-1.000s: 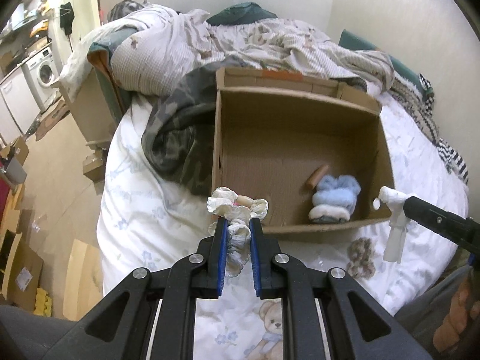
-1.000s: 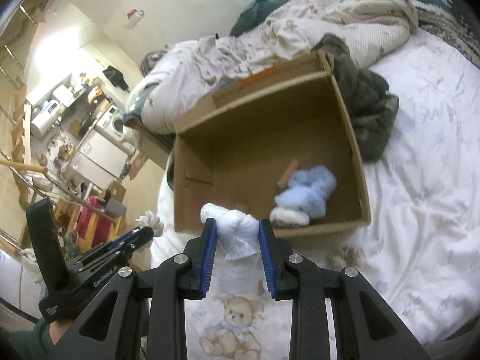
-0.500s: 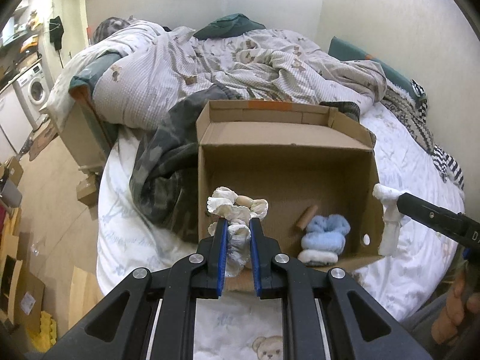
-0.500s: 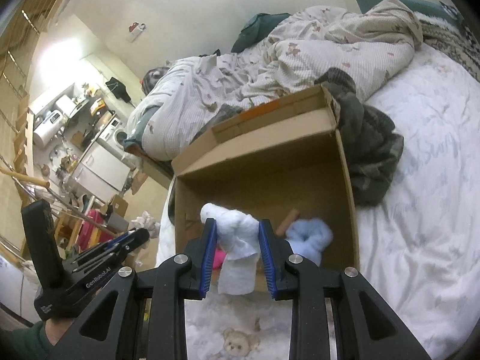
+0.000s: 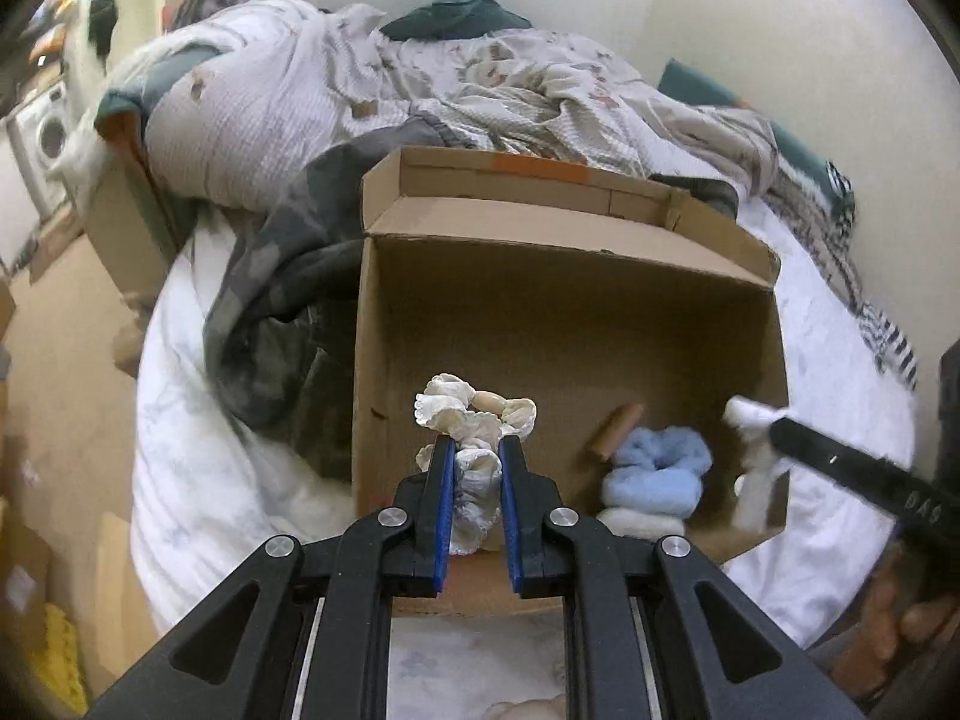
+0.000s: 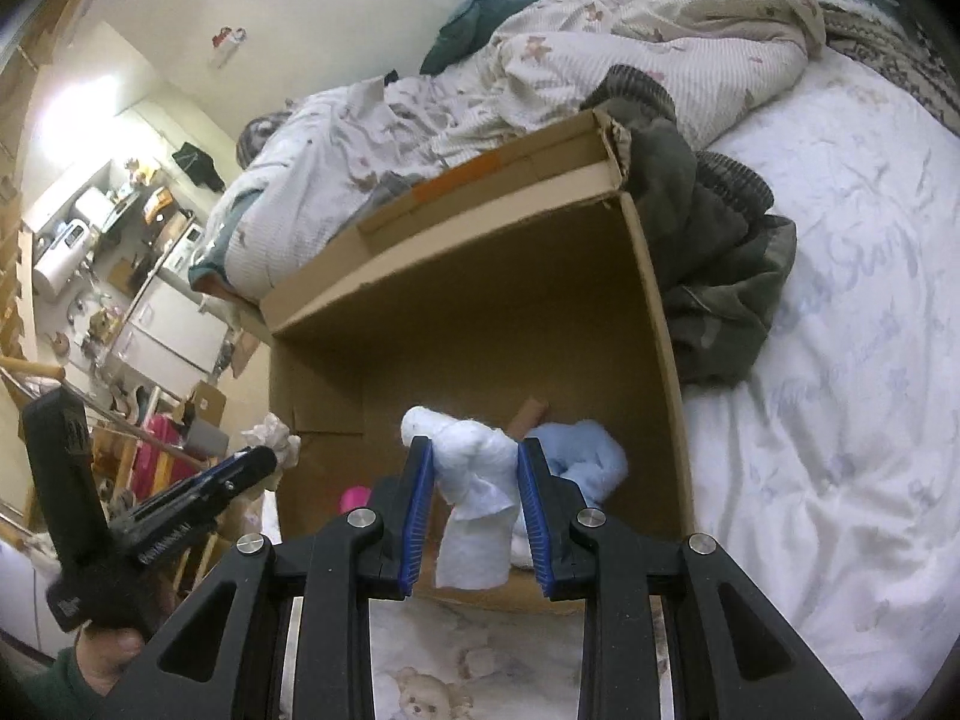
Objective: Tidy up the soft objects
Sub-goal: 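Carry the cream scrunchie and white cloth over the box with both grippers, then open both grippers to drop the cream scrunchie and white cloth in the box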
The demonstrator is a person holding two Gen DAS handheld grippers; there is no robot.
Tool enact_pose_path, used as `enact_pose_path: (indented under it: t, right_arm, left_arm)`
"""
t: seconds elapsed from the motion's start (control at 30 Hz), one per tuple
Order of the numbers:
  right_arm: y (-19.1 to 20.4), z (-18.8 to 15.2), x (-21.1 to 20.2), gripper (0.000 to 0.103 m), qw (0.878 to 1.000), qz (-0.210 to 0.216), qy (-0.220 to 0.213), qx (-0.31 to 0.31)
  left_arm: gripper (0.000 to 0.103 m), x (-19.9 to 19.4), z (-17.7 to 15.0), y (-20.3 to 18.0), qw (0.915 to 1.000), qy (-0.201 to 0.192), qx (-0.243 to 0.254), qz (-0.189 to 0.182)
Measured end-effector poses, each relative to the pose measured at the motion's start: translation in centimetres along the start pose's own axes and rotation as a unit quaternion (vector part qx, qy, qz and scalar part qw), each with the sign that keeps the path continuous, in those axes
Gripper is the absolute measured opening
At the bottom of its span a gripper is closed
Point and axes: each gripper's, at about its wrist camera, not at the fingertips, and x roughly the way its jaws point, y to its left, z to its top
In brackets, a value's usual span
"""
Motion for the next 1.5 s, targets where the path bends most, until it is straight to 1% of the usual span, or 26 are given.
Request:
enact_pose_path:
  t: [0.07, 0.23, 0.3, 0.37, 0.47, 0.6, 0.7, 0.83, 1.13, 1.4, 1.5]
  right_arm:
    - [-0.2, 0.1, 0.5, 0.03, 1.0, -0.003, 0.005, 0.001]
    - [-0.3, 0.2, 1.6, 0.03, 1.0, -0.007, 0.018, 0.003]
    - [-0.2, 0.3, 2.0, 0.03, 1.0, -0.008, 0.022, 0.0]
    - [-0.1, 0.2, 2.3, 0.03, 1.0, -0.01, 0.026, -0.002]
    - [-0.1, 0.3, 2.8, 0.03, 0.999, -0.012, 0.032, -0.003]
    - [-0.1, 0.5, 3.1, 0.03, 0.999, -0.014, 0.035, -0.004]
    - [-0.1, 0.6, 3.2, 0.03, 0.999, -0.014, 0.036, -0.001]
    - [0.0, 0.5, 3.3, 0.03, 0.999, -0.017, 0.036, -0.002]
    - [-0.2, 0.5, 3.5, 0.03, 0.999, -0.022, 0.037, 0.0]
    - [-0.3, 0.7, 3.7, 0.03, 0.999, -0.025, 0.035, 0.003]
    - [-0.4, 0.6, 3.7, 0.03, 0.999, -0.024, 0.035, 0.003]
  left_arm:
    - [0.013, 0.3, 0.0, -0.5, 0.9999, -0.002, 0.014, 0.009]
    - [0.013, 0.9, -0.2, -1.8, 0.9992, -0.006, 0.037, 0.009]
    - [0.013, 1.4, -0.2, -2.3, 0.9986, -0.004, 0.051, 0.013]
    - [0.013, 1.8, -0.3, -2.4, 0.9985, 0.005, 0.053, 0.01]
    - [0.013, 2.4, -0.1, -2.5, 0.9988, 0.016, 0.047, 0.002]
    - [0.013, 2.7, -0.1, -2.4, 0.9991, 0.017, 0.04, -0.001]
    - [0.013, 2.9, -0.2, -2.3, 0.9992, 0.013, 0.036, 0.015]
    - [0.013, 3.1, -0.3, -2.1, 0.9994, 0.019, 0.027, 0.007]
    - [0.015, 3.3, -0.6, -2.4, 0.9992, 0.02, 0.036, 0.004]
    - [0.016, 3.5, -0.6, -2.5, 0.999, 0.031, 0.033, 0.005]
    - [0.023, 3.6, -0.7, -2.6, 0.9989, 0.034, 0.031, 0.005]
